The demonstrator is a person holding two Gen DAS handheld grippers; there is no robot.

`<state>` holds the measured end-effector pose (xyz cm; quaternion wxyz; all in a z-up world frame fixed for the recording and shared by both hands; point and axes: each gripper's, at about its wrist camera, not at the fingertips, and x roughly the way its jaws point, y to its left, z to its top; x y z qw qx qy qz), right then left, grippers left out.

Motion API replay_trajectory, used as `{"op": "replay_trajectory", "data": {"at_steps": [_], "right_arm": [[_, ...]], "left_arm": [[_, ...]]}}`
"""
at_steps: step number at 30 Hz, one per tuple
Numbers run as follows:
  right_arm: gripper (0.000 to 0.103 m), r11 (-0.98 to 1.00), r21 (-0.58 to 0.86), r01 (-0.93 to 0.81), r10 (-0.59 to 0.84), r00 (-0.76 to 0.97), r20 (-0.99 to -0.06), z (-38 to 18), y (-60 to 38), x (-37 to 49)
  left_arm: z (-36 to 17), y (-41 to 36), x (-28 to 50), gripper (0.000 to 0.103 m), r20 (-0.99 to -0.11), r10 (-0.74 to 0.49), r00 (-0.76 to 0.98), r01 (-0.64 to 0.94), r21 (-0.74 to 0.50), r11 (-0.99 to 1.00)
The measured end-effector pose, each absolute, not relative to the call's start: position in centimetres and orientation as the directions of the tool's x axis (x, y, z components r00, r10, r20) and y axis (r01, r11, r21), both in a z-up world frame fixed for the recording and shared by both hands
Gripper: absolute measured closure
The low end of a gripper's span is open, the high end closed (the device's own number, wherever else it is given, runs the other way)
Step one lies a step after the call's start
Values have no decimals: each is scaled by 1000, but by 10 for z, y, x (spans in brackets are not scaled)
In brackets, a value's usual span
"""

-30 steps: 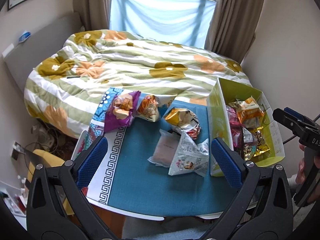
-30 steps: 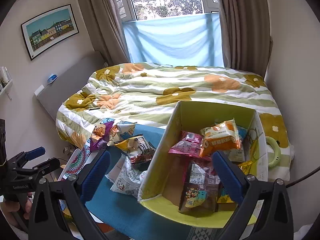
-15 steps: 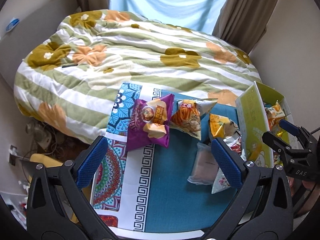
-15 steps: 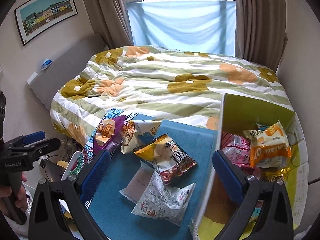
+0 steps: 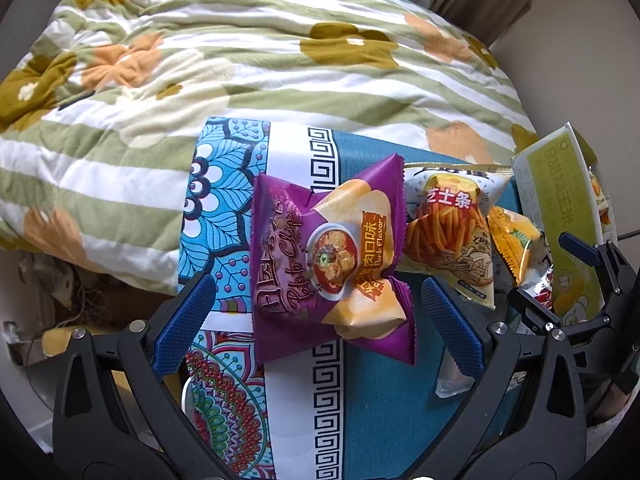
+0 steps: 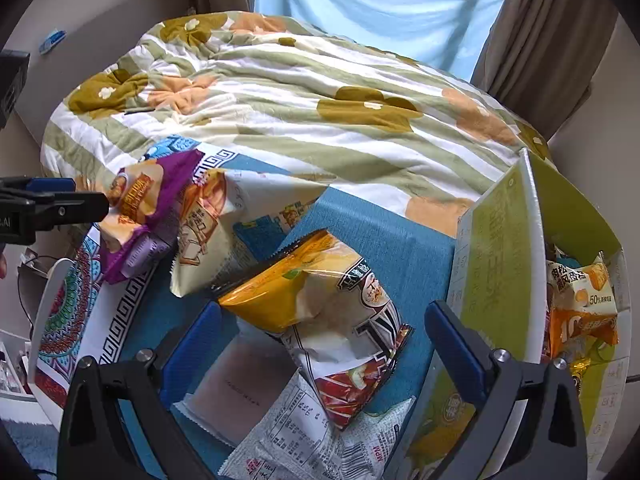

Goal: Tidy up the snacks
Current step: 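Grasp the purple potato chip bag with the left gripper while the right gripper grasps the yellow chip bag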

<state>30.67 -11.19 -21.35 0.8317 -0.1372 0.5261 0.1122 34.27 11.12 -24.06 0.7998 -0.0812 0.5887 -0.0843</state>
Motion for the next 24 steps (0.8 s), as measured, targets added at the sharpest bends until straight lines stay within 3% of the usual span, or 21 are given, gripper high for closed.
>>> {"op": "replay_trajectory", "data": {"at_steps": [7,11,16,19,20,24], "right_arm": [[1,921,-169,-350,-28,374,-927,-239,-109,318],[1,921,-165,-354,-32,353,-935,-248,-107,328],[1,931,-128,-341,-15,315,-949,-258,-109,335],[2,937,-107,-331,-2,303,-953,-261,-110,337],[2,938,-104,-329,0,301,-954,-261,-111,337],[10,946,-77,-314,19,293,-956,-261,-115,338]], "left_arm": [[-268,112,357,3,-930,-274,246,50,-270,961],[-277,113,360,11,-922,-315,225,49,-313,949],[-276,114,360,15,-914,-331,233,71,-323,944],[-274,116,360,26,-912,-331,241,82,-321,944],[-273,116,360,34,-915,-324,242,85,-312,946],[-272,119,359,39,-907,-344,243,83,-334,939]]}}
